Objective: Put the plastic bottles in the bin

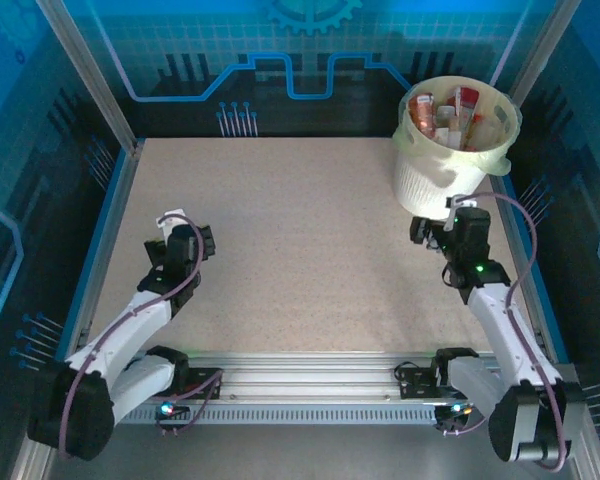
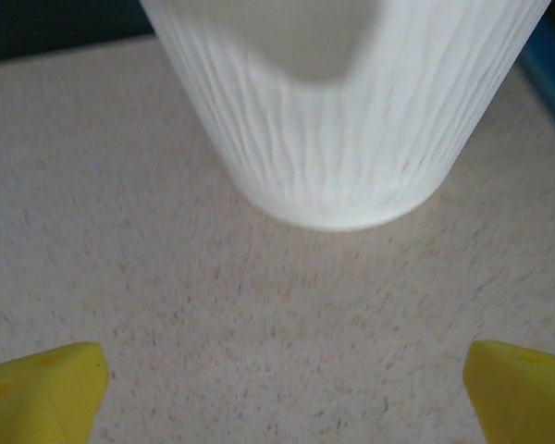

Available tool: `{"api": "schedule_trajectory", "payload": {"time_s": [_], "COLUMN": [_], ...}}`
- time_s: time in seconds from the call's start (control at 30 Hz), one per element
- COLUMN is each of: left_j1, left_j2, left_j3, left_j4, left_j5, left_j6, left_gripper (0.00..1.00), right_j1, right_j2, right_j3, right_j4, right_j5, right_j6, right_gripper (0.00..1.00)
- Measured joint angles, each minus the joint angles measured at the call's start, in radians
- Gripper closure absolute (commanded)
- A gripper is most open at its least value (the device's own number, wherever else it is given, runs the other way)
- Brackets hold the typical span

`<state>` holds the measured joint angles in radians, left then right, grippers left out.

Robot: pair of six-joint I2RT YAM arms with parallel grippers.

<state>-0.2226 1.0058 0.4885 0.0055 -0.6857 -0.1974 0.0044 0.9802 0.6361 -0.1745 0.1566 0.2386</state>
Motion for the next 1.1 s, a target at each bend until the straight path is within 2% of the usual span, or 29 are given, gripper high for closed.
{"api": "schedule_trajectory", "payload": {"time_s": [0.23,0.43,0.67,0.8,0.9,1.1], "left_j1": [0.027,0.072,0.119,0.174,0.198,0.199], "left_j2": [0.156,0.307,0.425,0.520,0.538,0.538], "left_j3": [-0.070,-0.074,-0.056,-0.100,-0.155,-0.151], "left_j4": [0.216,0.384,0.576,0.801,0.863,0.908], "left_j5": [0.061,0.172,0.283,0.371,0.404,0.415], "left_j6": [0.063,0.107,0.156,0.163,0.163,0.163], "left_gripper": [0.01,0.01,0.01,0.01,0.01,0.01], "right_j1": [-0.001,-0.001,-0.001,-0.001,-0.001,0.005], "right_j2": [0.164,0.281,0.313,0.325,0.328,0.377], "right_j3": [-0.166,-0.186,-0.192,-0.198,-0.216,-0.262], "right_j4": [0.288,0.480,0.616,0.670,0.720,0.862], "right_j5": [-0.048,-0.072,-0.092,-0.113,-0.113,-0.111], "right_j6": [-0.042,-0.101,-0.142,-0.153,-0.155,-0.174], "right_gripper": [0.00,0.00,0.00,0.00,0.00,0.00]}}
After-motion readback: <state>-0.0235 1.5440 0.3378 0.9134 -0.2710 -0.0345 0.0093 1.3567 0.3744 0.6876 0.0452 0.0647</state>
